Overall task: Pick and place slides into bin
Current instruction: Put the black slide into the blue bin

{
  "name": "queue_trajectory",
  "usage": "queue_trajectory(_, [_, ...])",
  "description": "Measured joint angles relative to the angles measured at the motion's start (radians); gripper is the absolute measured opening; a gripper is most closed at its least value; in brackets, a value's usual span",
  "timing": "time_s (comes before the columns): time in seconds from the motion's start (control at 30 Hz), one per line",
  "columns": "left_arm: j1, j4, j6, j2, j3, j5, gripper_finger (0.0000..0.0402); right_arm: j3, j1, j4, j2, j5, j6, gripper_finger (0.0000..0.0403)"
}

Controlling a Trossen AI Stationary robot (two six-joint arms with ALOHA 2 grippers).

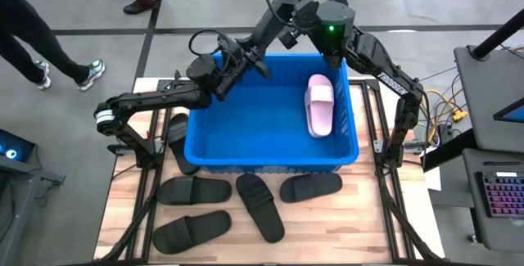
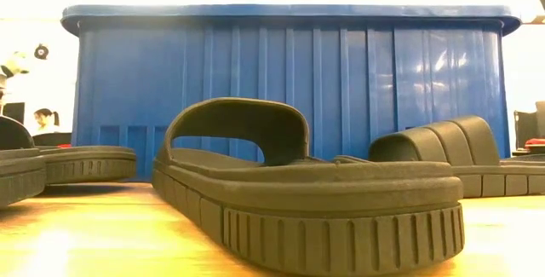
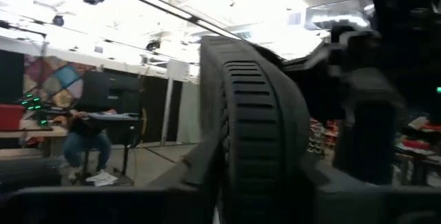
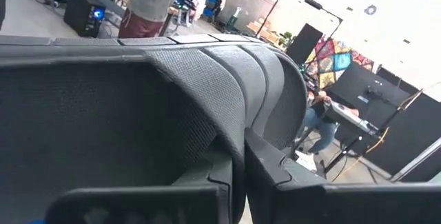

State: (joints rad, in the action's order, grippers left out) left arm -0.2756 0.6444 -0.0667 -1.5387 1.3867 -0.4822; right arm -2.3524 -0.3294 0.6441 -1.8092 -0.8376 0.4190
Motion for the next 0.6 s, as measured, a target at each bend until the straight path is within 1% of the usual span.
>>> queue_trajectory(0.1, [-0.004,-0.005,-0.005,0.0,-0.001,0.025,0.0169,0.0,0.0,0.003,0.0,0.007,0.013,0.001])
queue_trajectory(0.2, [-0.009,-0.009,-0.052,0.0,-0.002,0.048,0.0232,0.0,0.001,0.003,0.004,0.007,0.038,0.001])
queue_trajectory(0.3, [-0.01,-0.009,-0.071,0.001,-0.002,0.047,0.0281,0.0,0.001,0.003,0.014,0.006,0.05,0.001])
queue_trajectory(0.43, [-0.01,-0.021,-0.071,0.004,-0.002,0.043,0.0318,0.0,0.002,0.005,0.034,0.003,0.054,0.0009])
queue_trajectory(0.6, [-0.01,-0.183,-0.07,0.034,-0.002,0.038,0.0328,0.0,0.002,0.026,0.077,-0.002,0.057,0.0009])
